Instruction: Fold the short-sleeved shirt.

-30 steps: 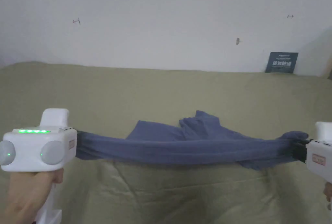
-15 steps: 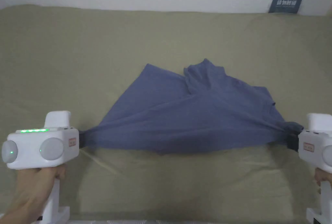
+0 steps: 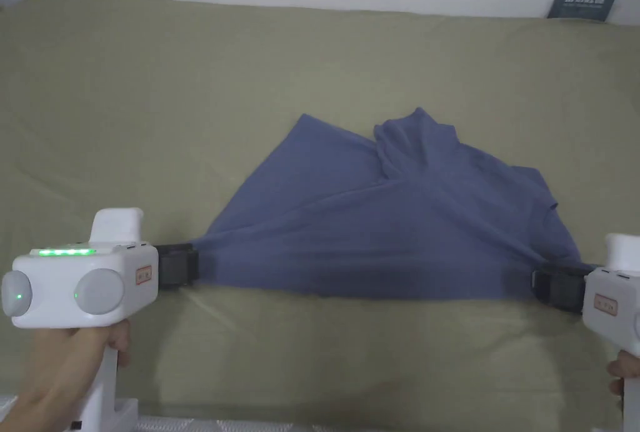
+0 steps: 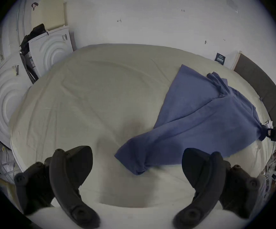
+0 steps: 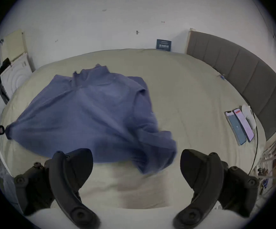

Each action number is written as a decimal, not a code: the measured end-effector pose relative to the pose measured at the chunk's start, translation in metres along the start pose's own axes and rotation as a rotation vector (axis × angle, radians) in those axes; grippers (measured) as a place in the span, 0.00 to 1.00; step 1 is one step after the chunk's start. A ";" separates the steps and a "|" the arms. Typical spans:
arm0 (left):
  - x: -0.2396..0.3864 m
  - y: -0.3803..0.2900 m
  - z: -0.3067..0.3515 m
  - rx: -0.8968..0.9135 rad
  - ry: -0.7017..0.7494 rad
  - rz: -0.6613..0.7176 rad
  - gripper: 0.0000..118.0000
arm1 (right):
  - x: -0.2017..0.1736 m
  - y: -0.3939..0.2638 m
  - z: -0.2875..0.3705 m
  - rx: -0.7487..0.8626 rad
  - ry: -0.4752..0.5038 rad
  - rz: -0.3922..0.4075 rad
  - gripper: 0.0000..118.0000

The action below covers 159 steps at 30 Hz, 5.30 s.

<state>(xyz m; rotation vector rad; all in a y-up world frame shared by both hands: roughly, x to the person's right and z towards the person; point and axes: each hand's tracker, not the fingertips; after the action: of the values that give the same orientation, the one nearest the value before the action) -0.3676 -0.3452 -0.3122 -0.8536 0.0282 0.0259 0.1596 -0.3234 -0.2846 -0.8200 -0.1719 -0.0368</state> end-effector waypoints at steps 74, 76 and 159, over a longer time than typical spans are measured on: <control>-0.009 0.011 -0.067 -0.108 -0.118 0.038 0.02 | -0.065 0.185 -0.248 -0.183 0.095 0.273 0.06; -0.008 0.012 -0.067 -0.112 -0.115 0.041 0.02 | -0.081 0.192 -0.230 -0.183 0.088 0.255 0.06; 0.120 0.394 -0.113 0.350 0.144 -0.089 0.02 | 0.020 0.380 -0.085 0.500 -0.043 -0.036 0.06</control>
<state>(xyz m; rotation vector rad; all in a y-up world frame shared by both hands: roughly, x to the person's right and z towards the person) -0.2630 -0.1697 -0.6875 -0.5052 0.1261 -0.1214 0.2287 -0.1250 -0.6133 -0.3187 -0.2252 -0.0085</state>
